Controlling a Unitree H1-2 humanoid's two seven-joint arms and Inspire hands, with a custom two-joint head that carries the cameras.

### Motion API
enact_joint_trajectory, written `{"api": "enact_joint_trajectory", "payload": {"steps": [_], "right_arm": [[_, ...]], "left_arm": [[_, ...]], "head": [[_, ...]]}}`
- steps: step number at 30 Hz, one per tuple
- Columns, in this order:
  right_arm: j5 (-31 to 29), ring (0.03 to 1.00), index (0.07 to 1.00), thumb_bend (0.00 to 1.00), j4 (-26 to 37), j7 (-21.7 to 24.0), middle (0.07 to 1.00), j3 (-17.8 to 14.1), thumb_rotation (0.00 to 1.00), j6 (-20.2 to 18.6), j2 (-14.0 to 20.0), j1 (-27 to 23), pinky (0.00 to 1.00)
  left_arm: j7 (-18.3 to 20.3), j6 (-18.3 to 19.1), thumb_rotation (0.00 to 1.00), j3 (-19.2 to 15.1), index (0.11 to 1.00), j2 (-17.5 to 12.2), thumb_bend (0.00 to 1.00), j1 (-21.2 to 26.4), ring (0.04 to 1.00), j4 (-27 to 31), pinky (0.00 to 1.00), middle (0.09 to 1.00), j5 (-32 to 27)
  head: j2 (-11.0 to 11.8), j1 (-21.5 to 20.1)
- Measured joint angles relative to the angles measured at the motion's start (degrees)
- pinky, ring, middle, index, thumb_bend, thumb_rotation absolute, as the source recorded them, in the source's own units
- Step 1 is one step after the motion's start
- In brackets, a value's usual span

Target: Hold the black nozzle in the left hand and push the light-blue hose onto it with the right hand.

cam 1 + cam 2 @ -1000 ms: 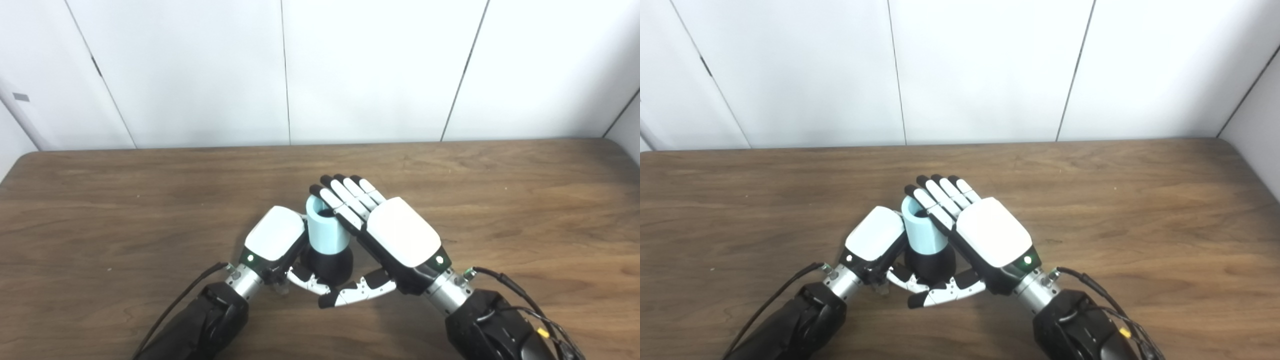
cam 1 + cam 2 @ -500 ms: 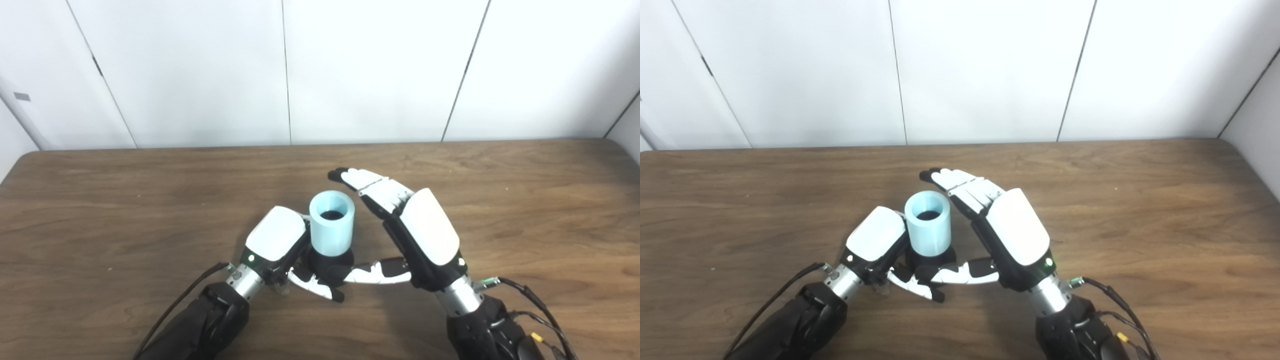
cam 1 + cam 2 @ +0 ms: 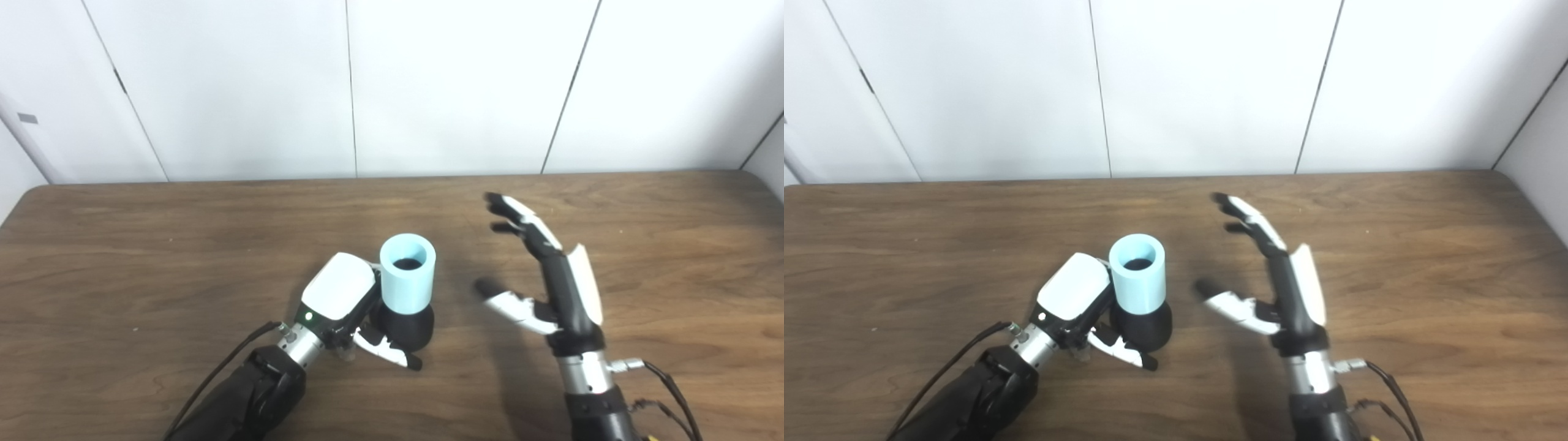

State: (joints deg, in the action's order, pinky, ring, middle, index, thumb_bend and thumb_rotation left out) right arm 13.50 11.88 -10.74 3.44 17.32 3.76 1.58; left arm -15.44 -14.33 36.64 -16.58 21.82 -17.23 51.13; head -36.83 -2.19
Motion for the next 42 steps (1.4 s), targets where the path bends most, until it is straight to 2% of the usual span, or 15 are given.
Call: {"api": "enact_joint_trajectory", "payload": {"steps": [1,5,9,10,11,12,13,15,20,28,42], "right_arm": [[-2.5,0.745,0.788,0.35,0.0,0.1,0.798,-1.0,0.49,-1.5,-0.6,0.4,0.65],[-7.8,0.743,0.75,0.31,-0.1,0.3,0.754,-3.7,0.41,-6.5,-2.6,1.0,0.68],[-9.7,0.735,0.741,0.34,-0.1,1.4,0.747,-4.4,0.42,-8.7,-2.8,0.9,0.68],[-9.8,0.736,0.742,0.35,-0.1,1.5,0.746,-4.5,0.45,-8.9,-2.8,0.9,0.68],[-9.7,0.739,0.744,0.38,-0.1,1.5,0.749,-4.6,0.48,-9.3,-2.8,0.9,0.69],[-9.7,0.743,0.745,0.4,-0.1,1.6,0.751,-4.6,0.5,-9.8,-2.8,0.9,0.69],[-9.6,0.742,0.743,0.42,-0.1,1.6,0.75,-4.6,0.52,-10.0,-2.8,0.9,0.69],[-9.4,0.743,0.743,0.45,-0.1,1.6,0.75,-4.7,0.54,-10.1,-2.8,0.9,0.69],[-8.5,0.729,0.736,0.5,-0.8,1.6,0.739,-4.7,0.58,-10.1,-2.8,0.9,0.67],[-7.7,0.721,0.734,0.47,-1.7,1.7,0.735,-4.7,0.54,-10.1,-2.8,1.0,0.67],[-7.3,0.729,0.736,0.48,-1.7,2.3,0.743,-4.6,0.53,-10.2,-2.9,1.0,0.67]], "left_arm": [[0.0,0.0,0.0,0.0,0.497,0.0,0.5,0.0,0.478,0.0,0.56,0.463,0.0],[0.0,0.0,0.0,0.0,0.49,0.0,0.5,0.0,0.485,-0.1,0.57,0.466,0.0],[0.2,0.5,0.0,0.0,0.491,0.0,0.51,-0.1,0.505,0.2,0.59,0.48,0.1],[0.2,0.6,0.03,-0.1,0.49,0.0,0.52,-0.1,0.525,0.3,0.61,0.521,0.1],[0.2,0.9,0.06,-0.1,0.544,-0.1,0.75,-0.1,0.559,0.4,0.64,0.558,0.2],[0.3,1.5,0.11,-0.1,0.596,-0.1,0.88,-0.2,0.597,0.6,0.67,0.594,0.3],[0.6,2.5,0.17,-0.1,0.669,-0.1,0.95,-0.5,0.659,1.4,0.73,0.647,0.3],[1.1,4.0,0.22,-0.2,0.751,0.0,0.99,-1.1,0.74,2.8,0.79,0.713,0.3],[1.7,6.5,0.27,-0.2,0.879,0.4,1.0,-1.8,0.882,4.2,0.89,0.845,0.3],[4.1,9.2,0.32,-0.3,0.947,0.5,1.0,-1.9,0.981,6.0,0.99,0.928,0.0],[9.6,10.5,0.35,-1.6,0.983,0.4,1.0,-1.5,1.0,8.1,1.0,0.971,-0.8]], "head": [[0.0,0.0],[0.0,0.6],[-0.2,0.4],[-0.2,0.3],[-0.2,0.3],[-0.1,0.3],[-0.2,0.3],[-0.2,0.3],[-0.2,0.4],[-0.3,0.7],[0.2,0.4]]}}
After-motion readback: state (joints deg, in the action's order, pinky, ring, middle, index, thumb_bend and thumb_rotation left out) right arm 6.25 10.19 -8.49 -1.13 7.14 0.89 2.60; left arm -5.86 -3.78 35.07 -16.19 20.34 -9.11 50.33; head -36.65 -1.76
